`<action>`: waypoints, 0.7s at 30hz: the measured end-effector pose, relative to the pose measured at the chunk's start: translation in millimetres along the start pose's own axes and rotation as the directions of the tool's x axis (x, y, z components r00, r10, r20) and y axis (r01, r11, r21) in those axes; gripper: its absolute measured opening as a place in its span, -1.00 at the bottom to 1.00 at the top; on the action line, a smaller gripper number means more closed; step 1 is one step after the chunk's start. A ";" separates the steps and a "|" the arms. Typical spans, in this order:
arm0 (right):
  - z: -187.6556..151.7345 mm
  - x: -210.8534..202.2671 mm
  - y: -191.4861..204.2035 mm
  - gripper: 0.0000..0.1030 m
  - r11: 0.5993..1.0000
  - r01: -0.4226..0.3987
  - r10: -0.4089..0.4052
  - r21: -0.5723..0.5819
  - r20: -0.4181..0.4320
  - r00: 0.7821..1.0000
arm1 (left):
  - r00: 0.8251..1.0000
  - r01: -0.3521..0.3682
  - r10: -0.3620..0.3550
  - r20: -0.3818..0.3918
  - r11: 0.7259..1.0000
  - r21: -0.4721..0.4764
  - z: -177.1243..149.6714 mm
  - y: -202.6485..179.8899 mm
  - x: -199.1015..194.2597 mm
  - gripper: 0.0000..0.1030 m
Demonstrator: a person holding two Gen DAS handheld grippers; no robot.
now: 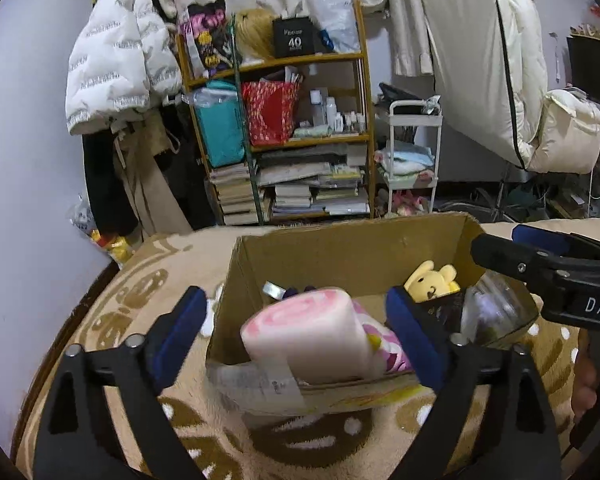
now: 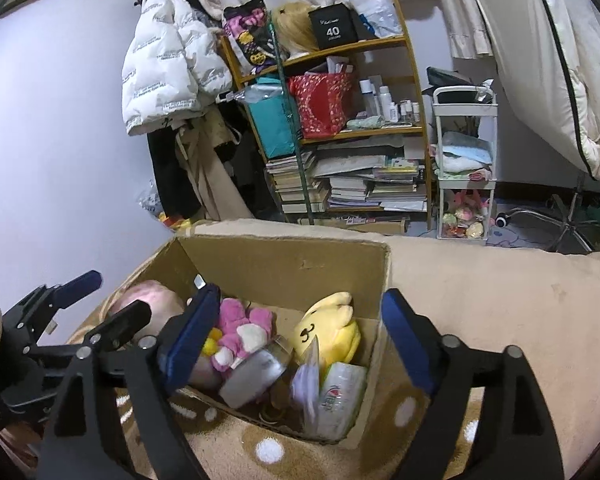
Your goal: Organize soft objects
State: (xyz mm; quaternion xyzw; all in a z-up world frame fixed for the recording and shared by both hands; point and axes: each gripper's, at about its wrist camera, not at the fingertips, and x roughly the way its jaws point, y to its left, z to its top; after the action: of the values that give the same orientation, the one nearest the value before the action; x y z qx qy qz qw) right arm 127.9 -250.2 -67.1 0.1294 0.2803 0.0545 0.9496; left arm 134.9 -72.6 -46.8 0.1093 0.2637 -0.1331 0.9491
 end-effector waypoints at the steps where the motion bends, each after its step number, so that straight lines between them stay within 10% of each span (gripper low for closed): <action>1: 0.1 -1.9 -0.8 0.84 1.000 0.000 0.000 0.005 0.001 1.000 | 1.000 0.000 0.000 0.003 1.000 0.006 0.8 -0.5 -1.6 0.83; 21: -7.5 -73.6 7.6 1.00 1.000 0.028 -0.028 -0.013 0.030 0.999 | 0.998 -0.061 0.061 -0.006 0.998 0.018 -14.9 -3.5 -75.8 0.97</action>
State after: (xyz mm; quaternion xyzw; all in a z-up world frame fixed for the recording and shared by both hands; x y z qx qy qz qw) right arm 61.9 -254.3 -32.9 0.1198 0.2673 0.0413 0.9553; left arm 64.2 -57.0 -19.6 0.1260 0.2623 -0.1059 0.9508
